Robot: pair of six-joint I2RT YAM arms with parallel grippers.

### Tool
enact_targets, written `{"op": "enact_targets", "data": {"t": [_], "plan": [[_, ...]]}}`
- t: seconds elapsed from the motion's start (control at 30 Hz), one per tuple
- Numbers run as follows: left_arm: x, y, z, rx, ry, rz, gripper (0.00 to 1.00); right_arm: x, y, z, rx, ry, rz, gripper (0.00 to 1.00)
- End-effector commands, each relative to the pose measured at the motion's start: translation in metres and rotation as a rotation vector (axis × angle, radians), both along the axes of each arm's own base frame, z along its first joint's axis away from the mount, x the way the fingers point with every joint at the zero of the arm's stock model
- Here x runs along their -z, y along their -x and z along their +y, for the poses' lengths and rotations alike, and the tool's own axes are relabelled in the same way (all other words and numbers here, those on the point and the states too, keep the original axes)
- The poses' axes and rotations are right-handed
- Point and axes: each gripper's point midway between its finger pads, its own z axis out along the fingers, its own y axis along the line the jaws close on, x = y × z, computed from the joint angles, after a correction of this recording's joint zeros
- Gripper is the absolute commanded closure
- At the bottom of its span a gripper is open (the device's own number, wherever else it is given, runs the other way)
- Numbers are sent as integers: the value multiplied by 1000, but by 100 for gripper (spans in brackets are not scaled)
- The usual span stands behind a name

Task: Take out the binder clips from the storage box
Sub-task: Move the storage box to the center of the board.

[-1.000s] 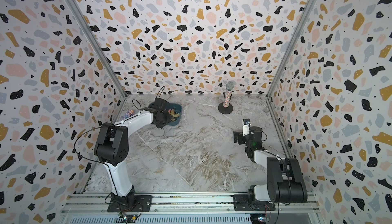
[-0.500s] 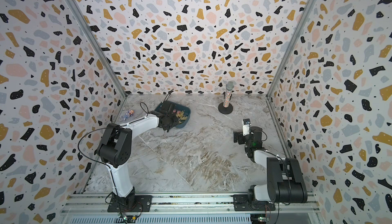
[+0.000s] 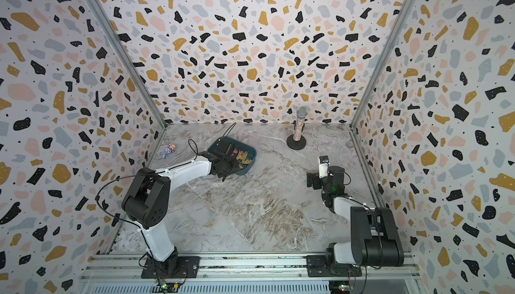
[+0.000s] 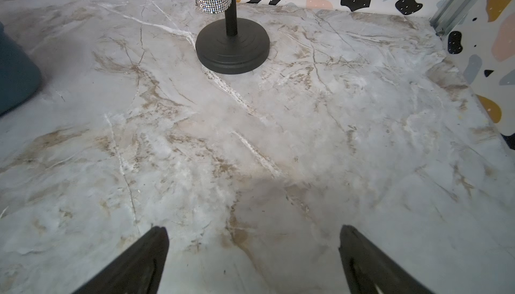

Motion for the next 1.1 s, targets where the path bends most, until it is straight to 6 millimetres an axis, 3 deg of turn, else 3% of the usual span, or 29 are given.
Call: {"op": "enact_targets", "data": {"t": [0.0,0.6,0.83,1.07], "plan": [[-2,16,-5,27,-14,-7,62,-11,-7,4,-13,-17,-16,0],[1,59,-27,70,2,-19,63,-42,8,21,-76,-46,105,1],[1,71,-27,75,4,-28,63,-67,29,64,-202,-157,191,4],[0,79,-30,86,12,-33,63,-83,42,125,-350,-278,263,10]]}}
